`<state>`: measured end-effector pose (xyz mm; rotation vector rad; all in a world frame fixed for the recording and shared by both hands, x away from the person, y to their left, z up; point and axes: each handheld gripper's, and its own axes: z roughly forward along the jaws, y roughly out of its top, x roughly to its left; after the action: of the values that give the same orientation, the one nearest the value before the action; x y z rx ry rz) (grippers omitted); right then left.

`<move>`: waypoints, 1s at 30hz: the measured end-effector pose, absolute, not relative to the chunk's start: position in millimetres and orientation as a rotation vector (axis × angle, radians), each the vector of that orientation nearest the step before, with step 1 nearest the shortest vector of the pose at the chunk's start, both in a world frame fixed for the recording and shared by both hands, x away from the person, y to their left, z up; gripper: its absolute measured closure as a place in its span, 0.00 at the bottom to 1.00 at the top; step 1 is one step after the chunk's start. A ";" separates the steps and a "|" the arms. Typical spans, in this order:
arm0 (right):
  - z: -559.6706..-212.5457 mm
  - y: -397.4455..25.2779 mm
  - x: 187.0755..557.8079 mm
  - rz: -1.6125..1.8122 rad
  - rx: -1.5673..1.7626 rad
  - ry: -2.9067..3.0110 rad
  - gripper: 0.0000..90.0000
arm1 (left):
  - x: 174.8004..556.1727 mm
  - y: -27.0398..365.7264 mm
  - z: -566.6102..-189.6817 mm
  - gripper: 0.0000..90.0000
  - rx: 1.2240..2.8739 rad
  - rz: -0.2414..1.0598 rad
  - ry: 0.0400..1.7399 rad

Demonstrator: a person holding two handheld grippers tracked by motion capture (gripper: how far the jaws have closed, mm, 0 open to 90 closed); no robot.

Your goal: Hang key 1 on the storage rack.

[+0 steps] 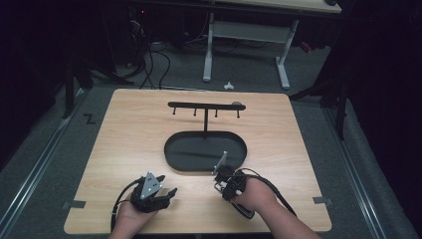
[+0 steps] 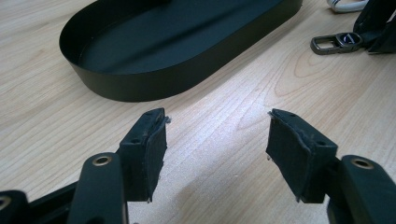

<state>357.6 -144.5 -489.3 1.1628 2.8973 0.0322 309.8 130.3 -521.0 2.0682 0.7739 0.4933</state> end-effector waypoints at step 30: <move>-489.4 -145.3 361.2 0.010 1.113 2.931 0.89 | 307.3 124.6 -524.3 0.43 2.098 0.484 0.766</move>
<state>361.2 -145.3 -489.4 1.1126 2.9310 0.0102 307.3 124.6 -524.3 2.0981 0.7655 0.4842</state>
